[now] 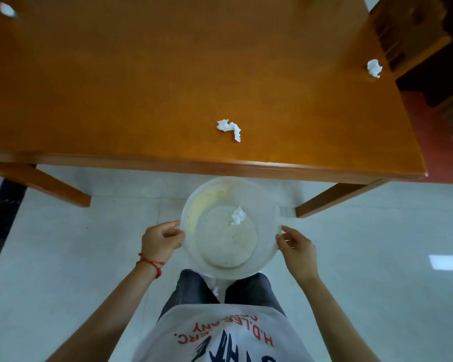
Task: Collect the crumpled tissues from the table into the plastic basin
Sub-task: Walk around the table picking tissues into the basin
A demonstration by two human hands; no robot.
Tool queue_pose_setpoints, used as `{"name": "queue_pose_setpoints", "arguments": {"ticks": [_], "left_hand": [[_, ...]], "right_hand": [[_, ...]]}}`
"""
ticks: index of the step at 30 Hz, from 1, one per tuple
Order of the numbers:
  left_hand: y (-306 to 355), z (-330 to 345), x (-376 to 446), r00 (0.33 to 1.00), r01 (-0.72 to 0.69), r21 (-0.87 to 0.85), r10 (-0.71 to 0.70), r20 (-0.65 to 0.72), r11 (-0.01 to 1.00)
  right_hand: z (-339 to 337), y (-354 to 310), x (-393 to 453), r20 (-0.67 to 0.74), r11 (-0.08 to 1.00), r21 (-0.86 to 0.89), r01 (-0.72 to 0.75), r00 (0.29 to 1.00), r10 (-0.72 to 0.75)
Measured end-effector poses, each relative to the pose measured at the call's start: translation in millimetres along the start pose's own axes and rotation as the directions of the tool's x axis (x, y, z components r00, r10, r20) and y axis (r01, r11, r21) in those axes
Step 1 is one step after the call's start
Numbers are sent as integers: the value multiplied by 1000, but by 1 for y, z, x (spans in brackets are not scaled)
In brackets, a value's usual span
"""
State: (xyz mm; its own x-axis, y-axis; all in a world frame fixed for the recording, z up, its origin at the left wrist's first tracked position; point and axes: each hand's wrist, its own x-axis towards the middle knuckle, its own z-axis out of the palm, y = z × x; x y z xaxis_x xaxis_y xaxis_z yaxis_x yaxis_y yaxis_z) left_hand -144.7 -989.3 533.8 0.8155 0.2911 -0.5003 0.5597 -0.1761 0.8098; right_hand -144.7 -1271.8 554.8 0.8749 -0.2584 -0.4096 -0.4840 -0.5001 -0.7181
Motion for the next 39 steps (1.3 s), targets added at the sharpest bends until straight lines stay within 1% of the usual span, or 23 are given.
{"name": "queue_pose_setpoints", "arguments": {"ticks": [3,11,17,20,23,27,30,32,35,37,39], "left_hand": [[5,-1,6,1000,12,-6,-12,-2,1000],[5,8,19,992,73,-48,-77,-101,996],[10,18,27,989,124,-70,-129,-69,990],[11,24,29,981,173,-120,-182,-71,978],[13,27,26,979,180,-110,-189,-75,977],[13,29,26,975,183,-124,-196,-104,975],[12,30,27,973,182,-122,-196,-118,976],[12,31,29,971,182,-124,-198,-132,975],[10,32,30,976,162,-75,-171,-138,984],[9,31,29,978,154,-49,-159,-135,987],[8,32,28,978,156,-54,-162,-135,986]], "right_hand": [[2,-7,15,20,999,-28,16,1000,-16],[1,-18,49,89,998,-31,55,995,-52],[-6,-26,71,125,994,-67,86,989,-77],[-8,-25,79,146,993,-83,83,987,-70],[-9,-24,85,156,992,-94,89,985,-73],[-12,-24,93,209,985,-143,98,976,-66],[-18,-30,101,268,968,-220,124,961,-62],[-22,-40,110,239,955,-246,168,965,-108],[-21,-67,133,187,938,-217,271,954,-233],[-14,-89,154,211,909,-199,366,922,-325],[-2,-112,174,242,885,-189,425,894,-377]]}}
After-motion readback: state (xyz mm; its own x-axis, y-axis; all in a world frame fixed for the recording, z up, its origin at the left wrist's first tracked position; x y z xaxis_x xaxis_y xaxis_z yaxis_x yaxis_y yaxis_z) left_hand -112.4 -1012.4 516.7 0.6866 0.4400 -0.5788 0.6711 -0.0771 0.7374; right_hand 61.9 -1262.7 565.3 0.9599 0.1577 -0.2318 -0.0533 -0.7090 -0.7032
